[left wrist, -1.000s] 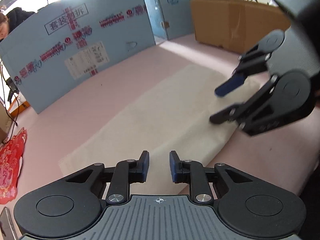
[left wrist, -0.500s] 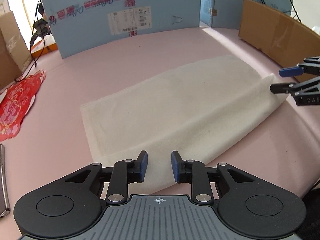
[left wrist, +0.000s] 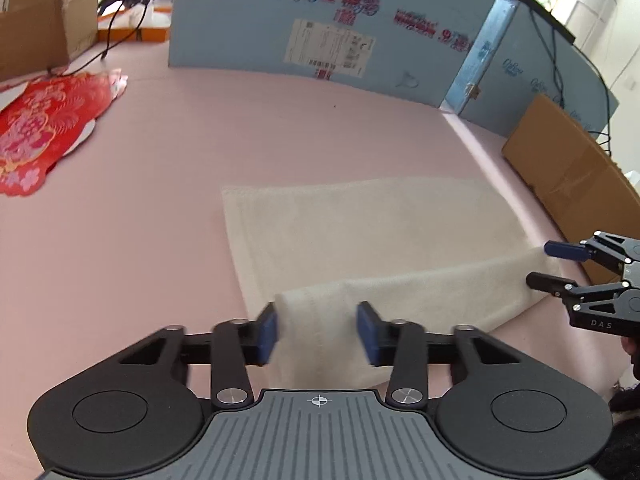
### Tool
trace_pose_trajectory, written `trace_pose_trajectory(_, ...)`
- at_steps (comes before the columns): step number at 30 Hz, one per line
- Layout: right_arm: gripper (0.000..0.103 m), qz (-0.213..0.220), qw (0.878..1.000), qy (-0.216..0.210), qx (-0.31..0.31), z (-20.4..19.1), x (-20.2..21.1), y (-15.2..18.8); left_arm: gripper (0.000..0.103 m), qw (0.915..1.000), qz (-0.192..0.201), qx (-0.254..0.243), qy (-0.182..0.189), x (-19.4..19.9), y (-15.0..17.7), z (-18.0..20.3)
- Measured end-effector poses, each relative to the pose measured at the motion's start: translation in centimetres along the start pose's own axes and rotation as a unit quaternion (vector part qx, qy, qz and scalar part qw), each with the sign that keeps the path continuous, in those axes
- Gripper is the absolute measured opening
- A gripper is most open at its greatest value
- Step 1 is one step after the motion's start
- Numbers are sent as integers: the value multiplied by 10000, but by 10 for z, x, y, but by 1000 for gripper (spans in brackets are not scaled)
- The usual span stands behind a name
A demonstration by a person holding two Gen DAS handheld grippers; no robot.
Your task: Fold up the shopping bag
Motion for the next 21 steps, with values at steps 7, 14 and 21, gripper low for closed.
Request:
trace_pose_trajectory(7,59,-231,9996,133,-13,-8,-21,-4,26,9943,-529,-765,-516,-4,15,14)
trace_pose_trajectory(14,60,-237,9992,213,242,-12,-24,-2,44,9684,151,-2118,-1308,14,-6,46)
trace_pose_trajectory(21,61,-302,9990,255,200,-10,-22,0,43,9632,326,-2662,-172,-11,-4,112)
Point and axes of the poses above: each gripper's, at about its wrist camera, not at the fingertips, and x roughly against the way its jaws point, z to its right, y to its underside, the point moved 8 cm from there along -x, roughly the way its jaws point, and after that the axes turned 3 degrees about -x, right-handed, at the moved point
